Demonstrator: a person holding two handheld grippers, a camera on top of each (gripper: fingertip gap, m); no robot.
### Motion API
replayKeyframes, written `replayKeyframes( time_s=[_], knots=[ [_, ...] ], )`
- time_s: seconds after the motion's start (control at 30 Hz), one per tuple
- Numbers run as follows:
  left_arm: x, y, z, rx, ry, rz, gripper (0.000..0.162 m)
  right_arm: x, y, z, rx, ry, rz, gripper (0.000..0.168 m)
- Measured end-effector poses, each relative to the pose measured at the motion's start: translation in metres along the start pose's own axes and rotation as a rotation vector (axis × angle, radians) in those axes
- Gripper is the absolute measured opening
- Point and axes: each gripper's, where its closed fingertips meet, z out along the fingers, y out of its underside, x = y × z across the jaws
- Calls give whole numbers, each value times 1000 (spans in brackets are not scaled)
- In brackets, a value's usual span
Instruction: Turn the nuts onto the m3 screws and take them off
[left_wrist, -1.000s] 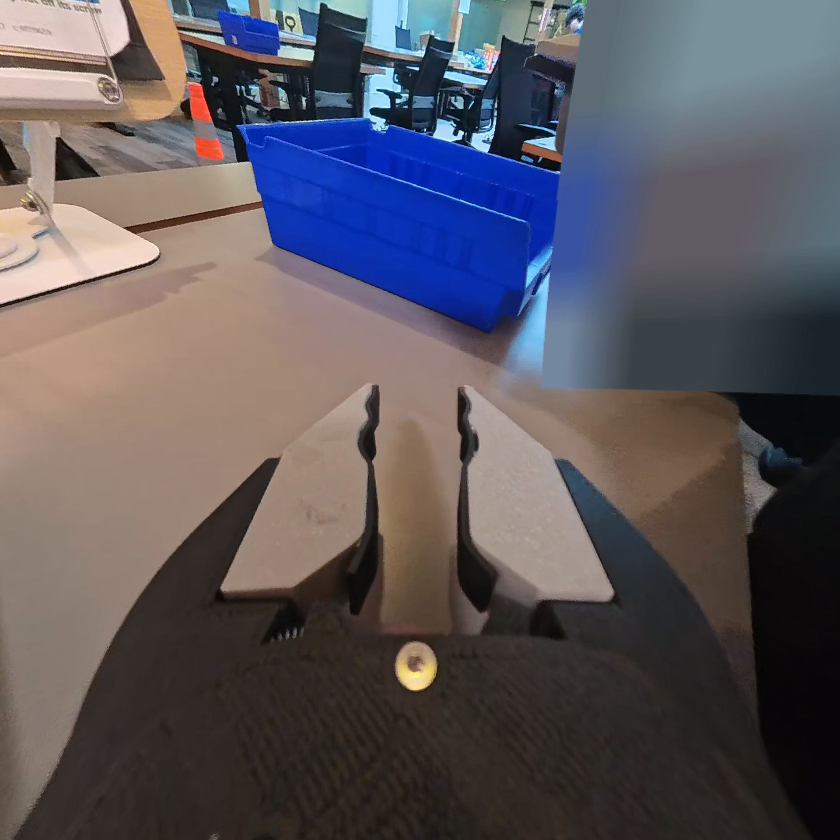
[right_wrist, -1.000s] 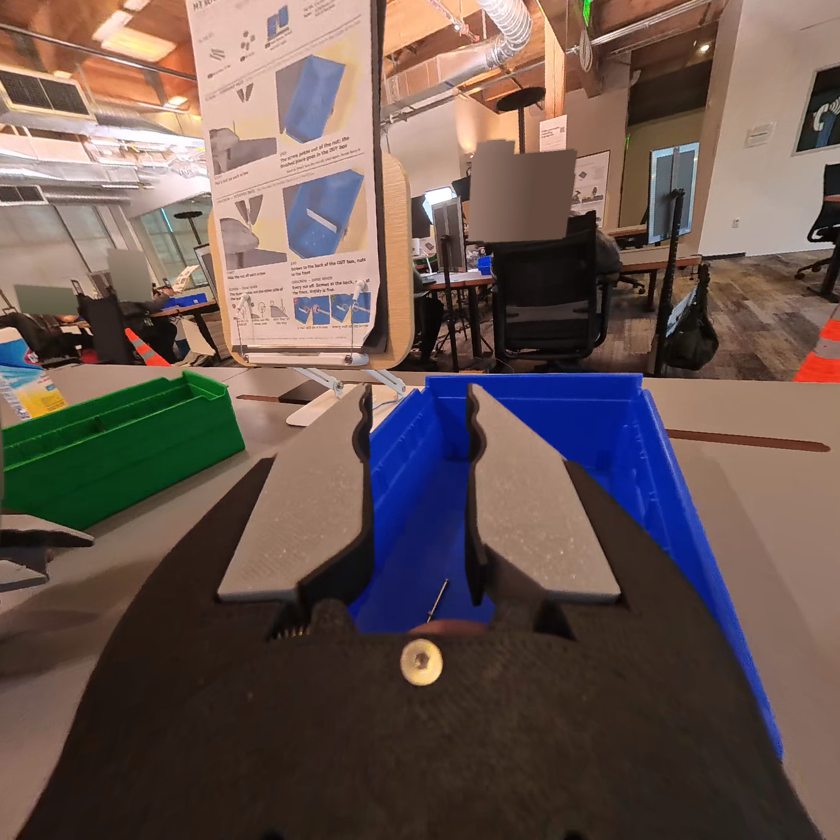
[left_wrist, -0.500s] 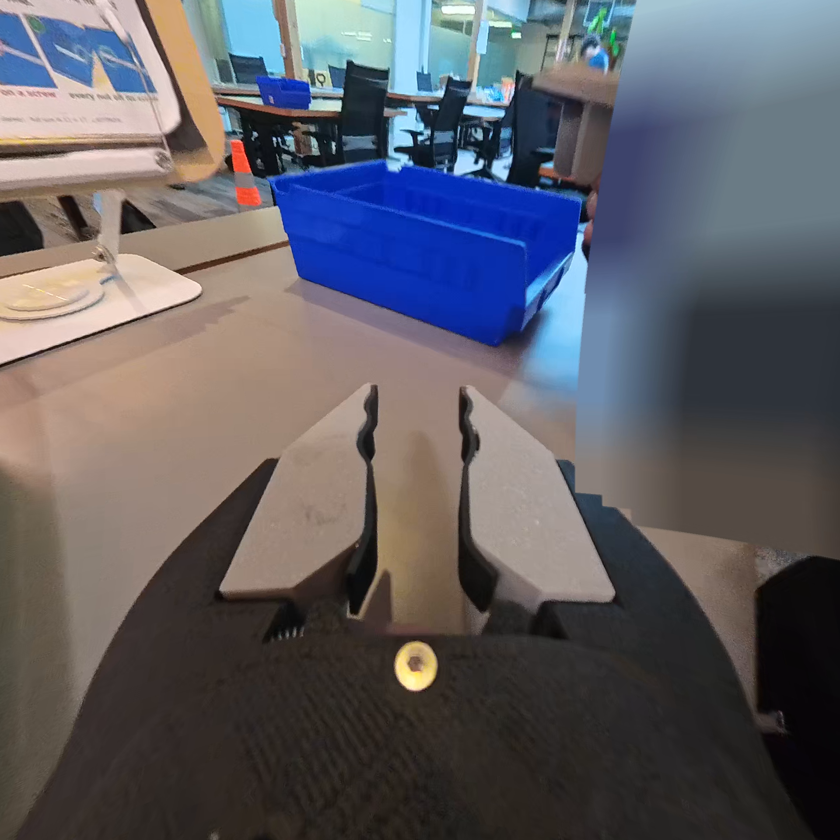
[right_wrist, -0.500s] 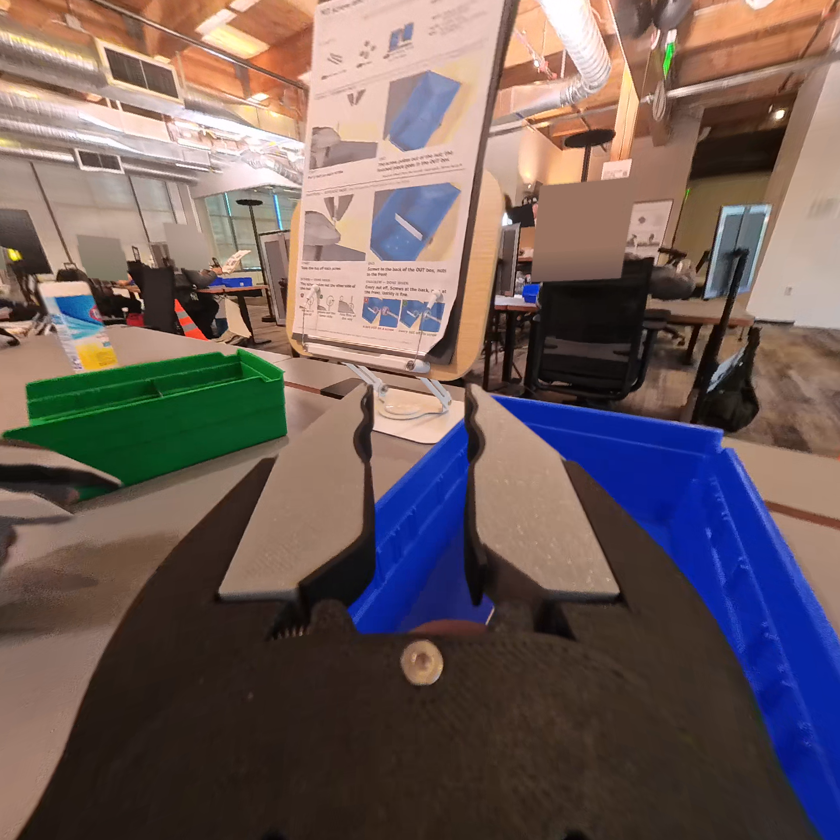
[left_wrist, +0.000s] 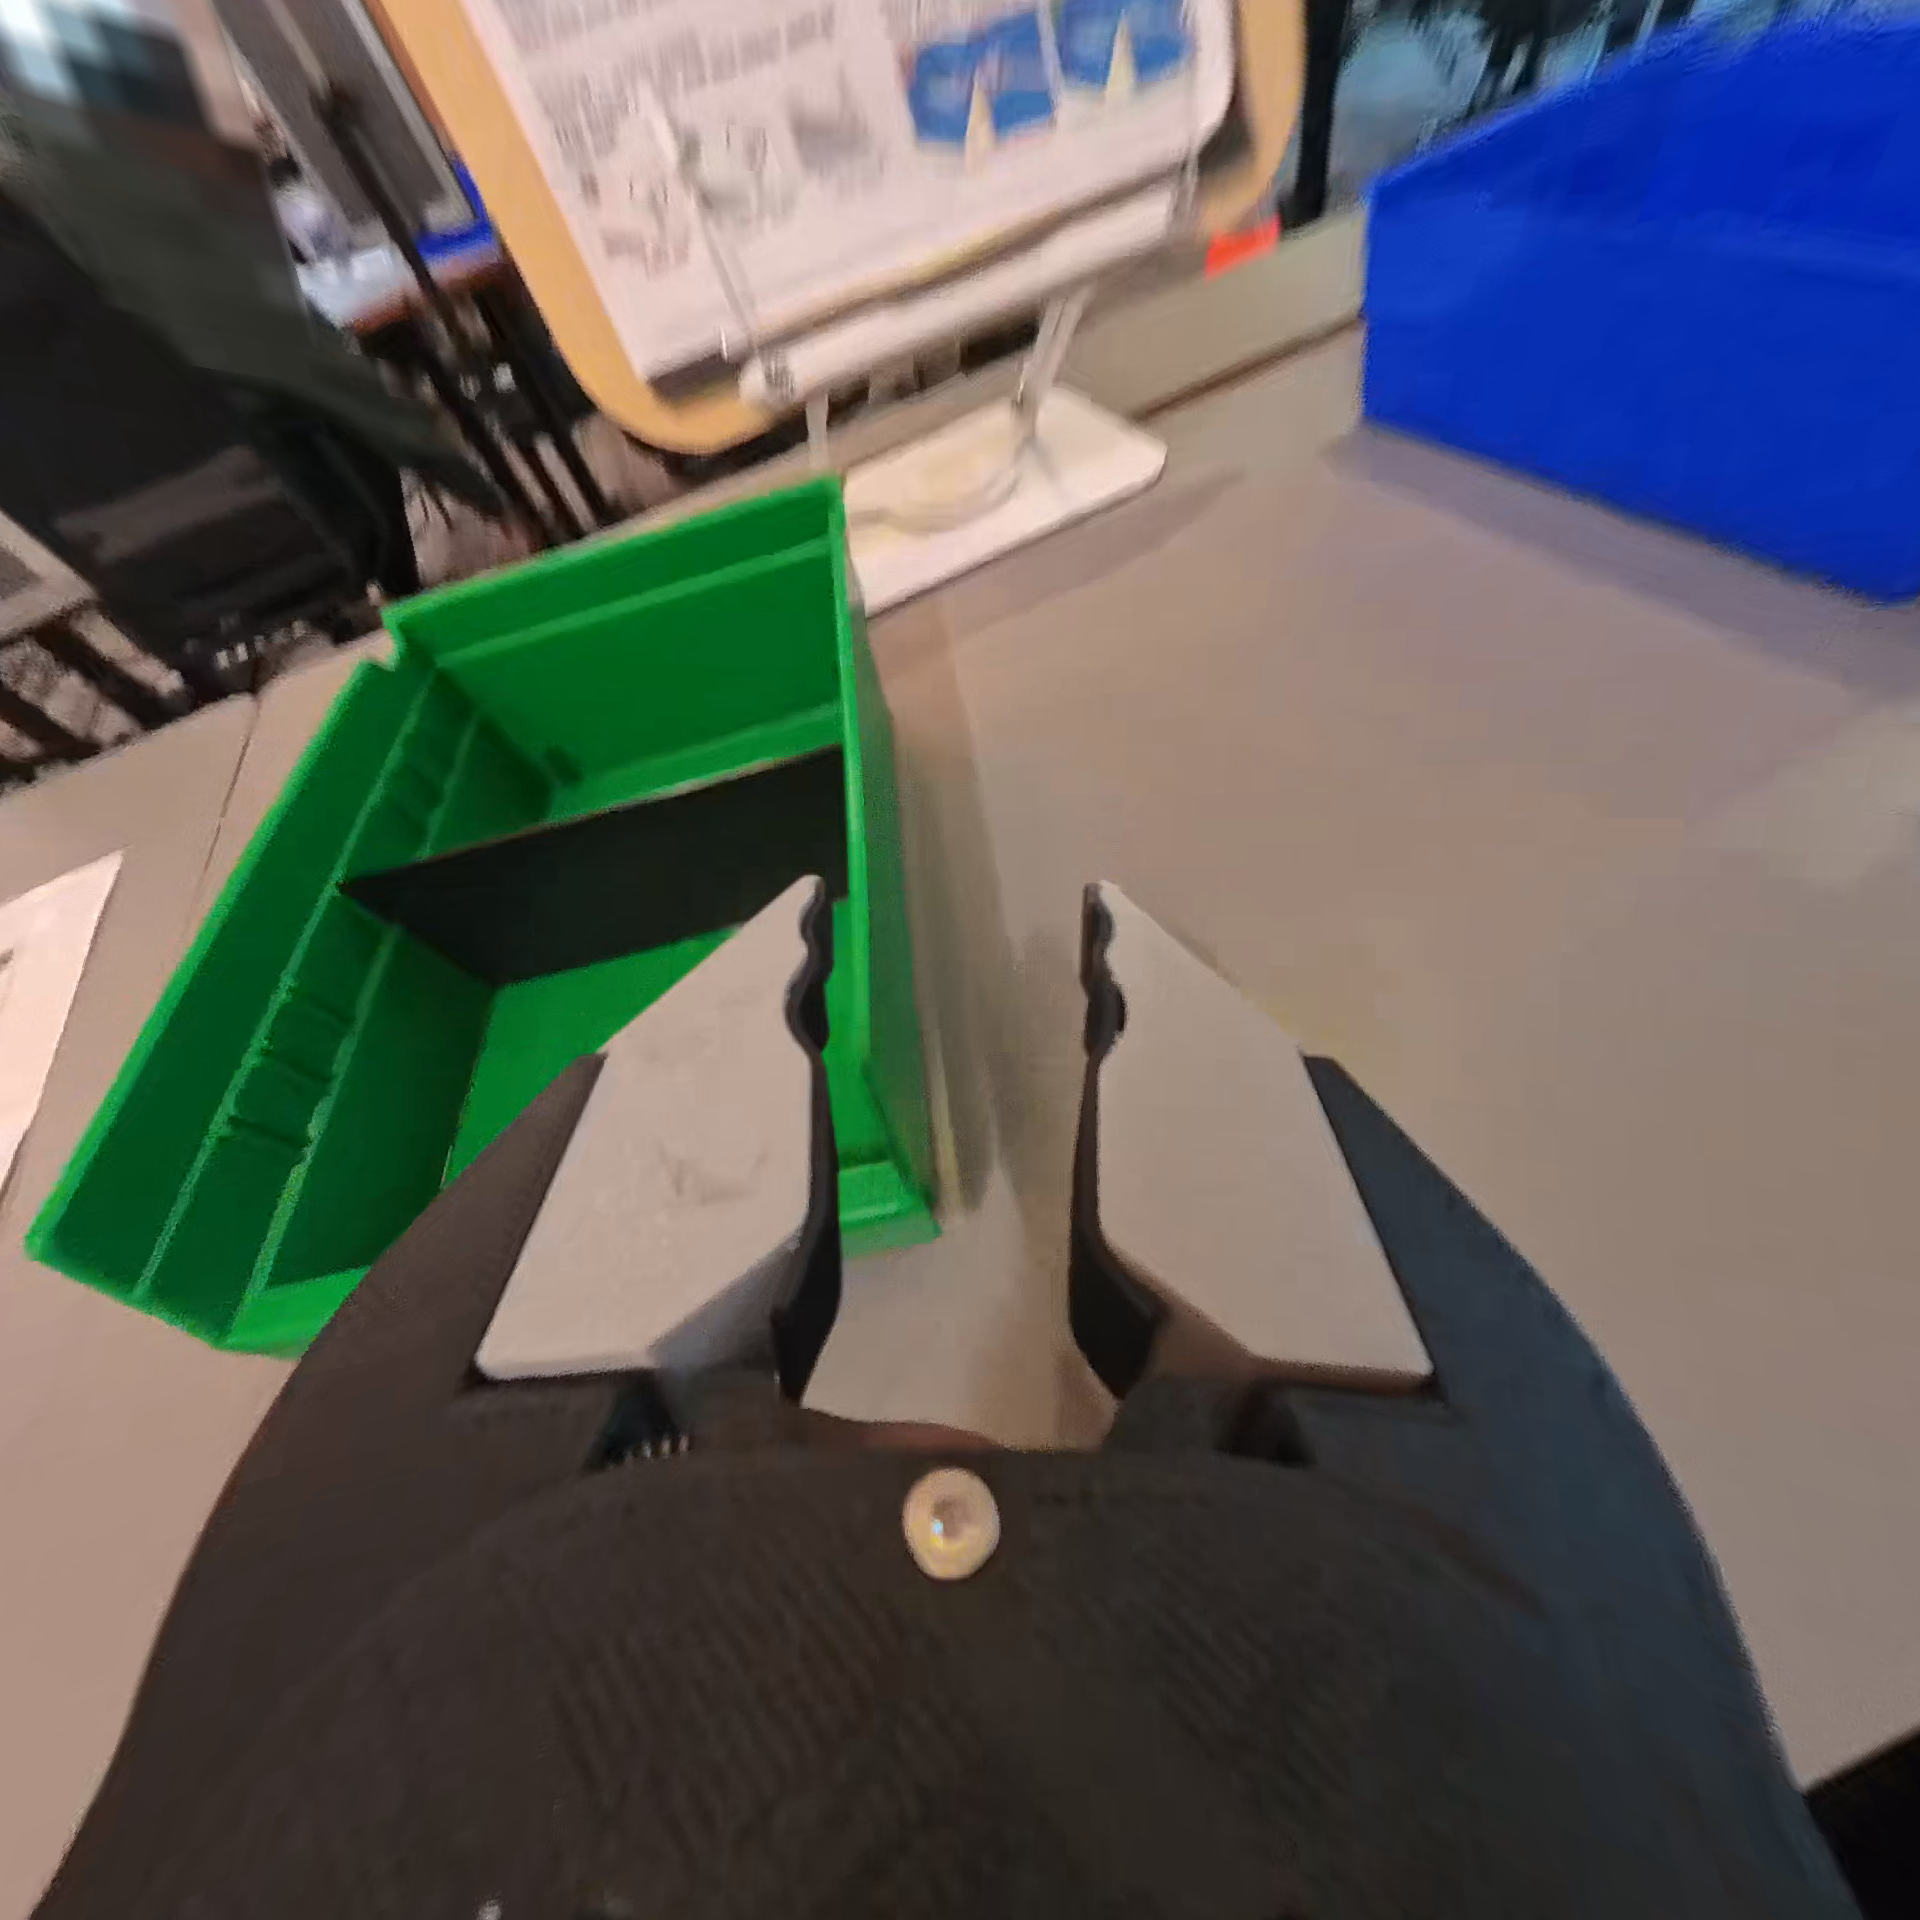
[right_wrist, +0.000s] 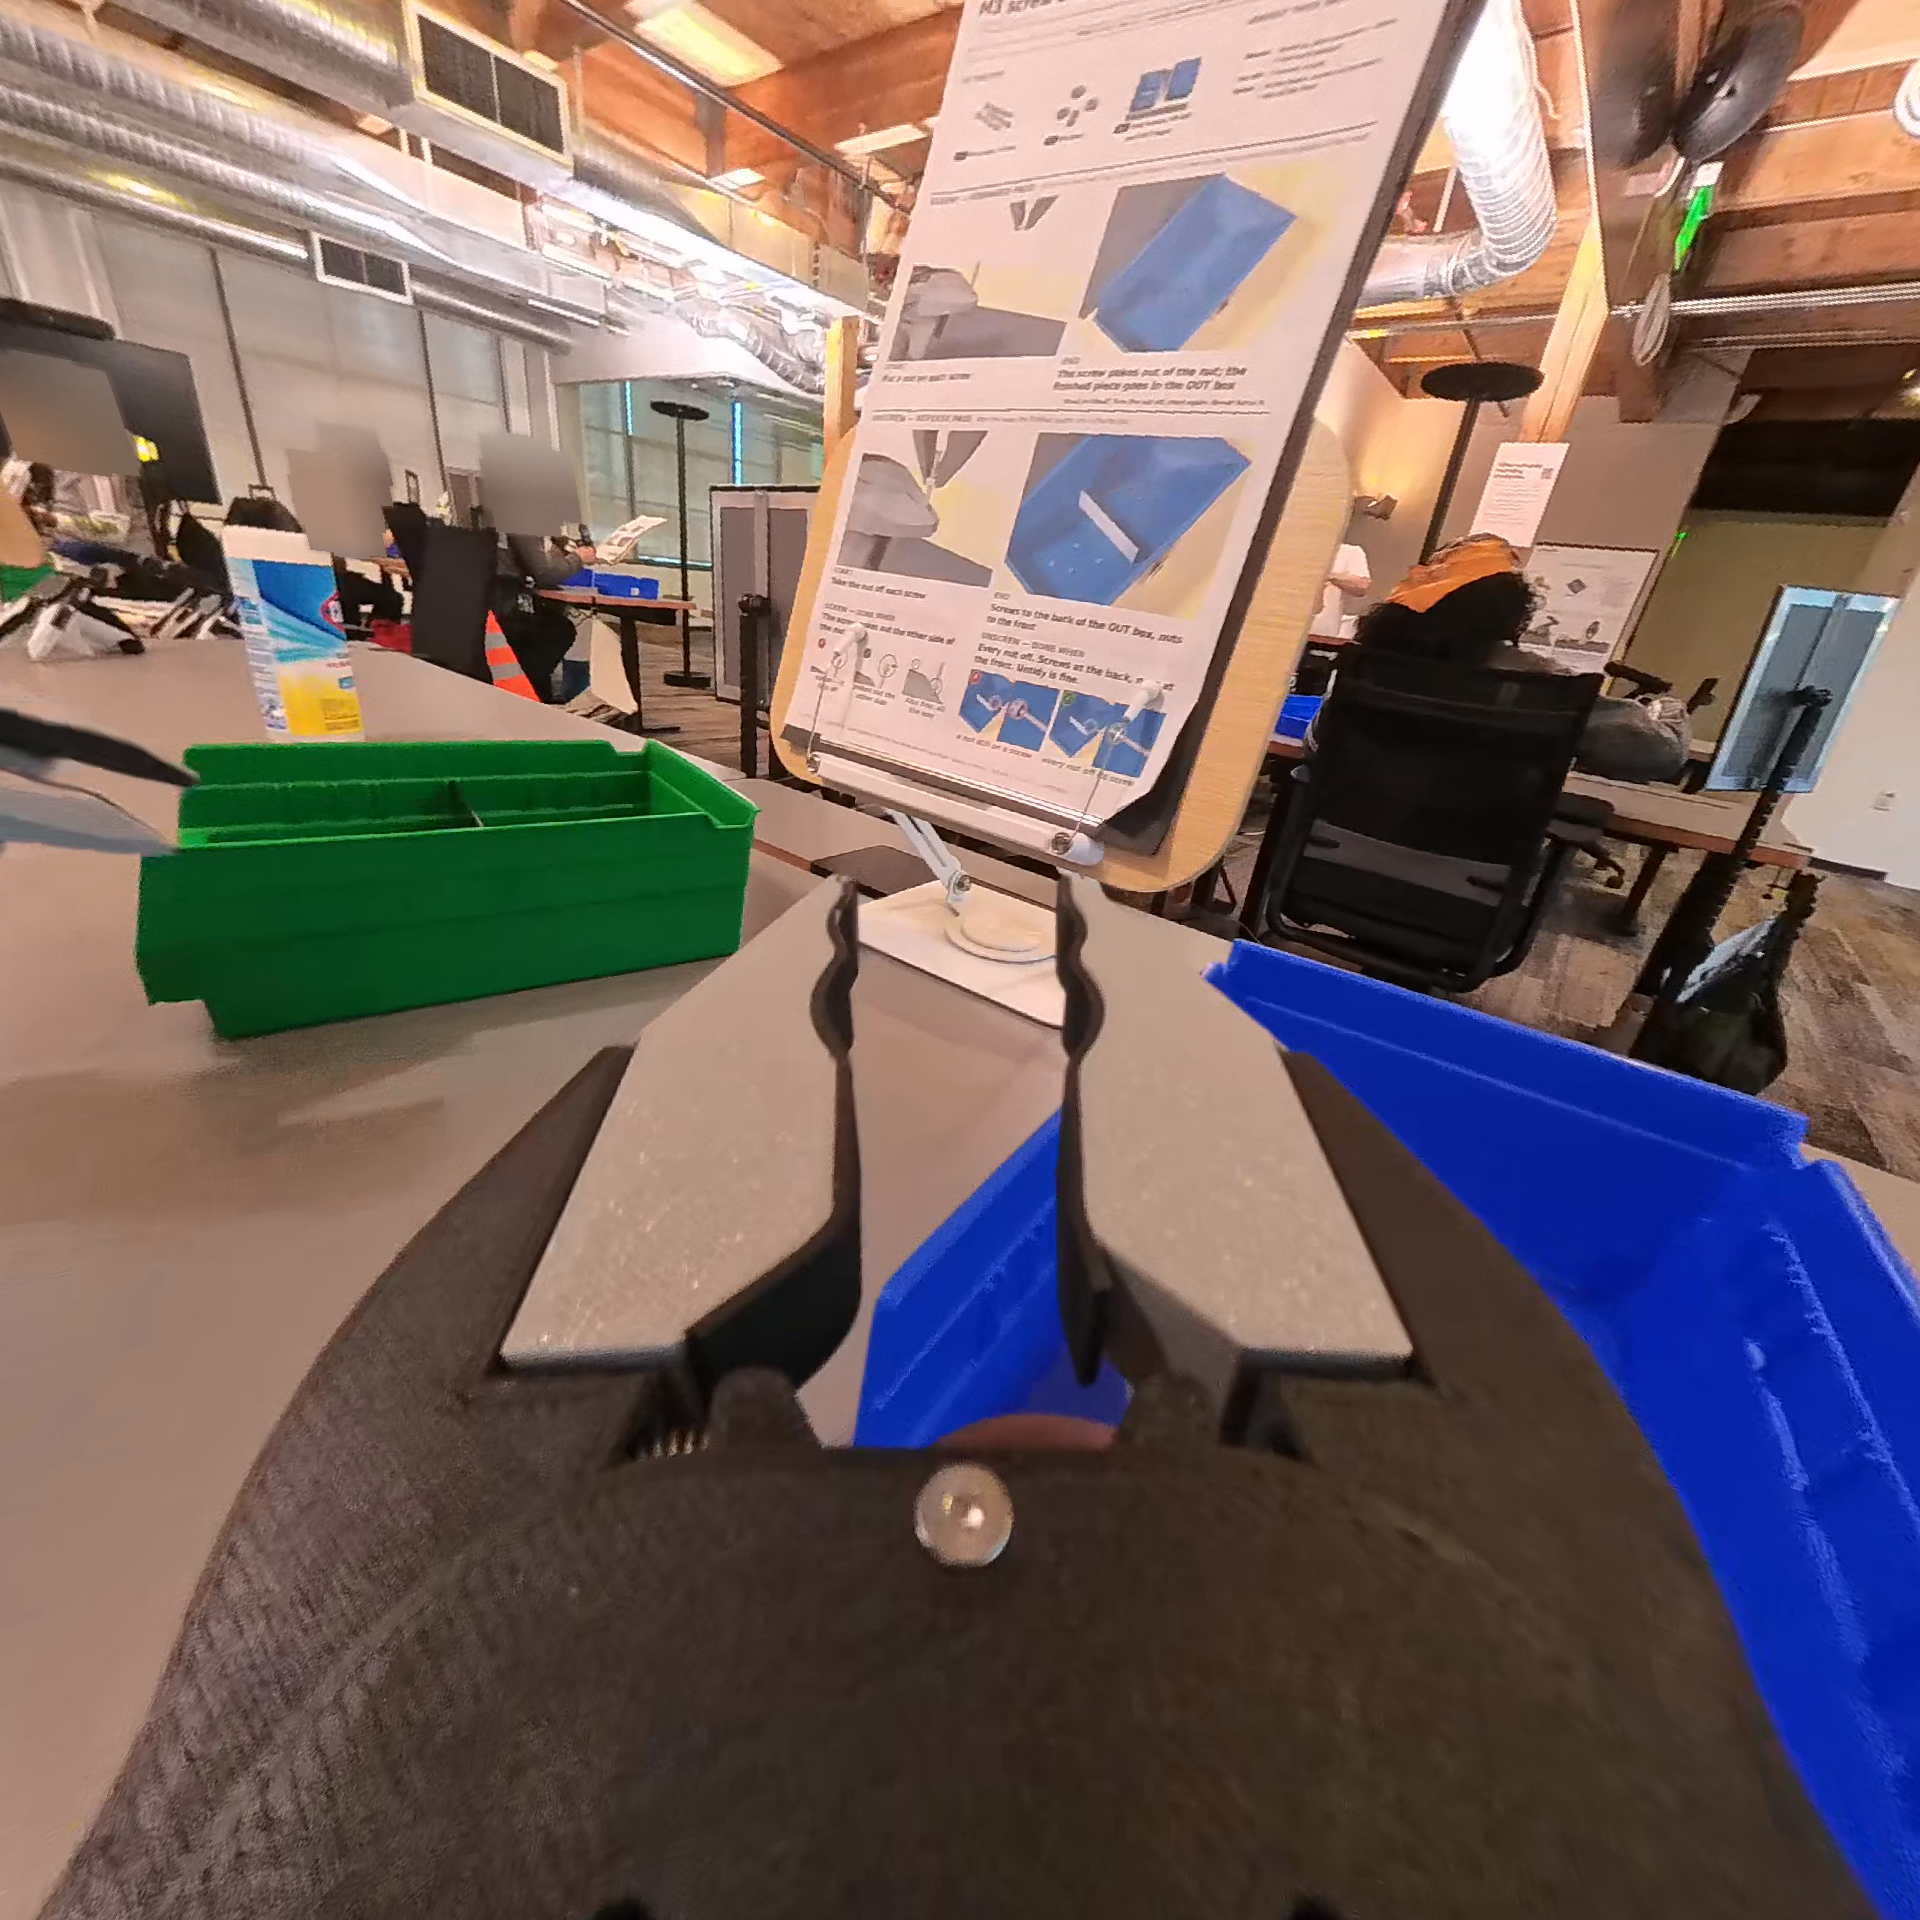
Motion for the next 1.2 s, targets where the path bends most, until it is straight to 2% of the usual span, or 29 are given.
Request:
replayKeyframes(
  time_s=[0.03, 0.07, 0.1, 0.13, 0.23, 0.33, 0.57, 0.63, 0.7, 0.8, 0.87, 0.93, 1.07, 1.13, 1.2],
  knots=[
    [-4, 11, 10, -65, -3, 7, 48, -2, 1, 1, -3, -8, 0, 36],
    [-9, 23, 19, -127, -7, 25, 38, -5, 1, 1, -6, -16, -2, 35],
    [-15, 34, 27, -181, -23, 57, 18, -7, 1, 1, -8, -22, -5, 35],
    [-24, 43, 33, -213, -55, 91, 6, -10, 1, 2, -7, -29, -9, 35],
    [-29, 48, 37, -232, -41, 40, 3, -21, 1, 2, -11, -60, -23, 35],
    [-39, 53, 30, -249, -108, 36, 4, -35, 1, 2, -18, -102, -39, 35],
    [-43, 53, 17, -58, -126, -305, 2, -66, 5, 3, -45, -190, -82, 36],
    [-40, 53, 21, -68, -149, -275, 3, -71, 4, 3, -42, -202, -94, 36],
    [-35, 49, 27, -102, -144, -195, 7, -74, 4, 2, -41, -203, -108, 36],
    [-20, 35, 35, -101, -35, -234, 41, -72, 7, 3, -49, -189, -130, 36],
    [-15, 22, 32, -84, 43, -261, 53, -71, 10, 5, -58, -186, -128, 36],
    [-23, -3, 22, -27, 91, -244, 42, -71, 14, 6, -66, -194, -117, 36],
    [-77, -59, 14, 29, 56, -98, 29, -78, 21, 10, -80, -231, -82, 36],
    [-120, -68, 36, -40, -14, -23, 26, -83, 25, 12, -91, -251, -66, 36],
    [-147, -52, 73, -199, 32, -23, 28, -85, 30, 15, -104, -261, -60, 36]
  ],
)
